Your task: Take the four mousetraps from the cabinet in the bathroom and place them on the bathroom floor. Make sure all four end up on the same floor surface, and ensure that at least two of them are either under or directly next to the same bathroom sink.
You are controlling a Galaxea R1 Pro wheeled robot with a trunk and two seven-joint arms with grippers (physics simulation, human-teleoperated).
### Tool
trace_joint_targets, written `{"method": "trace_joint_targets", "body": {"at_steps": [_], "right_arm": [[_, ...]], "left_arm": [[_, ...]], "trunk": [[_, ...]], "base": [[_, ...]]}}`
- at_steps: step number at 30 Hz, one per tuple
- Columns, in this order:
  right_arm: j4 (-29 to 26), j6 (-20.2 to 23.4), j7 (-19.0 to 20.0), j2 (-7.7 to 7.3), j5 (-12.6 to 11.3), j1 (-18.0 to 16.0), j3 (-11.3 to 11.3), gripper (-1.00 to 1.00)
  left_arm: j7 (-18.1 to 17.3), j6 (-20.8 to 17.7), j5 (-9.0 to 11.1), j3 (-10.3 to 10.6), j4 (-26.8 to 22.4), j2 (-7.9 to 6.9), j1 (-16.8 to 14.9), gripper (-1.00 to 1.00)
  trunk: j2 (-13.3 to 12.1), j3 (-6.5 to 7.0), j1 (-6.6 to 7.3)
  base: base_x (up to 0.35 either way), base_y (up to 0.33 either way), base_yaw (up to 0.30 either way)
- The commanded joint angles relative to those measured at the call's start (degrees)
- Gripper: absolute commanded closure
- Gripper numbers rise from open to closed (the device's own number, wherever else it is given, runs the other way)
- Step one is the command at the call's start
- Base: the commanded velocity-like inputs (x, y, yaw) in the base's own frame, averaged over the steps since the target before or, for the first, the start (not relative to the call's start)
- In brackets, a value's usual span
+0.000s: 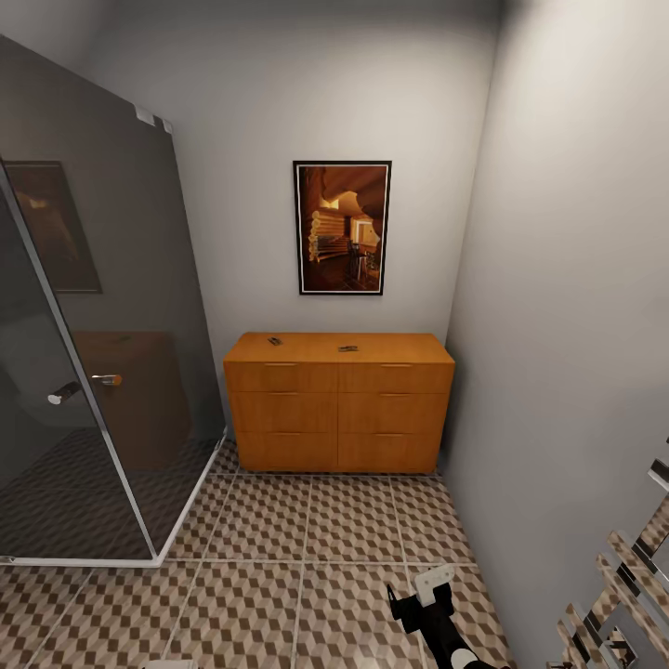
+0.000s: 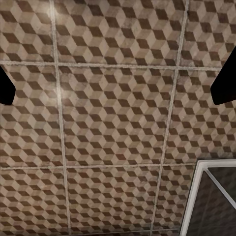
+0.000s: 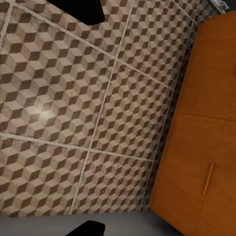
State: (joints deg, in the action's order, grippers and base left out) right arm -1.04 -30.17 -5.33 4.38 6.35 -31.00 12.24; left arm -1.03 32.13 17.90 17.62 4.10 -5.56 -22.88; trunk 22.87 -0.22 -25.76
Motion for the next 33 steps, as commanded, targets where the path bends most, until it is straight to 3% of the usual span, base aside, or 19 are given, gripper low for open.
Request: {"method": "trace_joint_targets", "body": {"at_steps": [1,33], "right_arm": [[0.07,-0.07,-0.56,0.01,0.60,-0.03,0.15,-1.00],[0.07,-0.07,-0.56,0.03,0.60,-0.03,0.15,-1.00]], "left_arm": [[-0.11,0.30,0.47,0.49,0.21,0.03,-0.06,-1.00],[-0.11,0.30,0.47,0.49,0.21,0.03,-0.06,-1.00]], "trunk": [[0.05,-0.02,-0.02],[0.05,-0.02,-0.02]], "base": [[0.000,0.000,0.000],[0.000,0.000,0.000]]}}
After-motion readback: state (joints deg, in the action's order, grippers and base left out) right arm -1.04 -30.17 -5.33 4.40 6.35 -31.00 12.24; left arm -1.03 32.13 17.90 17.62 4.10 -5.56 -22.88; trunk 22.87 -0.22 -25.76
